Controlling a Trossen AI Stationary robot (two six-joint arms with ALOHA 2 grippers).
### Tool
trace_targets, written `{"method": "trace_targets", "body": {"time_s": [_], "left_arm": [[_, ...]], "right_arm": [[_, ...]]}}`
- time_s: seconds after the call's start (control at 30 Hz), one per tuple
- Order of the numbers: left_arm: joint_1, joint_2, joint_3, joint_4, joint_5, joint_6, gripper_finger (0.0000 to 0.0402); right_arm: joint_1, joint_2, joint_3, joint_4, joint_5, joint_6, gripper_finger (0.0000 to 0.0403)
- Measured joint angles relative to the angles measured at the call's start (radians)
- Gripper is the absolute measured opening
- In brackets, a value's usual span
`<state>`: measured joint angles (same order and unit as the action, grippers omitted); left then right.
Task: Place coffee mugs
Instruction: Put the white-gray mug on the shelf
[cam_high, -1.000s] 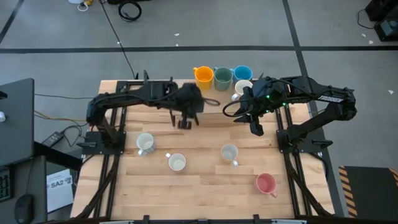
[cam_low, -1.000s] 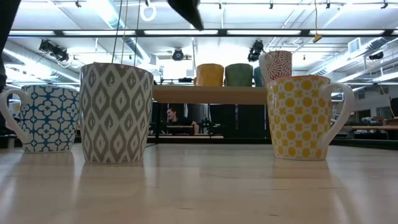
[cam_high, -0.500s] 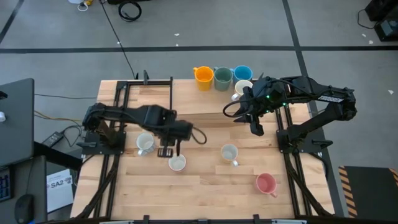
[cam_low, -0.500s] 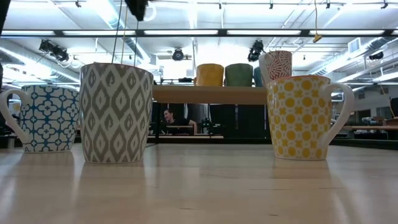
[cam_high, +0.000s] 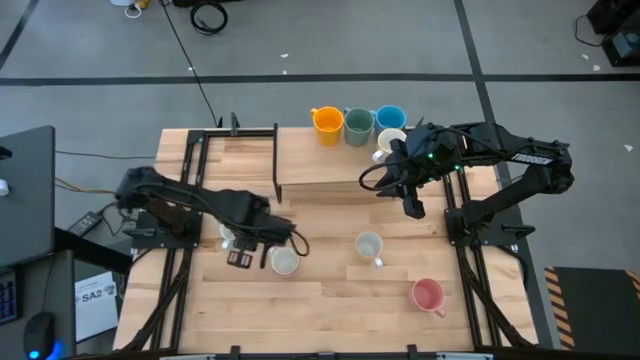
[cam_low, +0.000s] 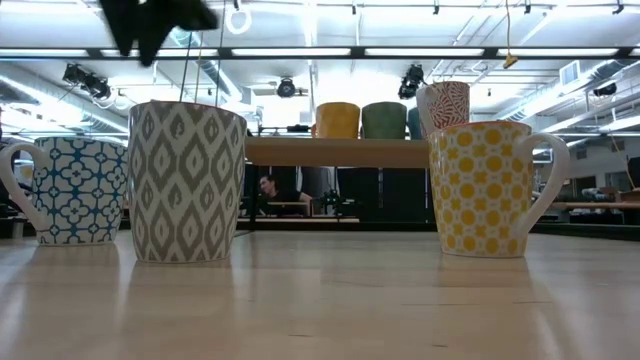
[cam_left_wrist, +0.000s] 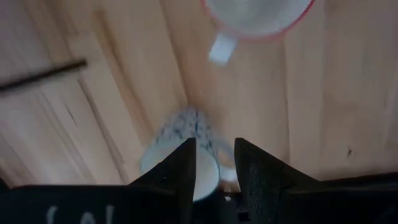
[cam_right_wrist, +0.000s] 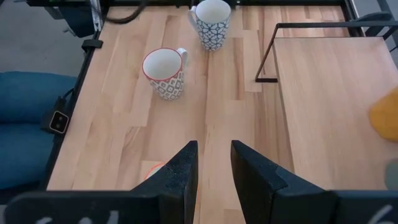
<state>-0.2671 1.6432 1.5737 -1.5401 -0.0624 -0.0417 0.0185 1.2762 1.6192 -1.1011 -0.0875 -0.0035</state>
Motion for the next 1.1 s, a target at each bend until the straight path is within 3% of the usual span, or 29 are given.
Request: {"method": "trace_targets", "body": {"time_s": [0.27,0.5,0.73,1.1], "left_arm": [[0.033,-0.255,-0.339,0.321,-0.021,-0.104,0.0117],[0.027,-0.310,-0.536,0.560,-0.012,-0.039,0.0117],[0.026,-0.301,-0.627,0.705,-0.011,0.008,0.0117],[0.027,-0.301,-0.624,0.725,-0.011,0.006,0.0117]], "right_arm": [[0.000,0.000,0.000,0.001,-0.001,0.000,0.0101],[0.000,0.000,0.000,0.009,-0.001,0.000,0.0101],[0.000,0.000,0.000,0.009,-0.001,0.011,0.0101],[0.000,0.000,0.000,0.012,0.000,0.011,0.0101]]}}
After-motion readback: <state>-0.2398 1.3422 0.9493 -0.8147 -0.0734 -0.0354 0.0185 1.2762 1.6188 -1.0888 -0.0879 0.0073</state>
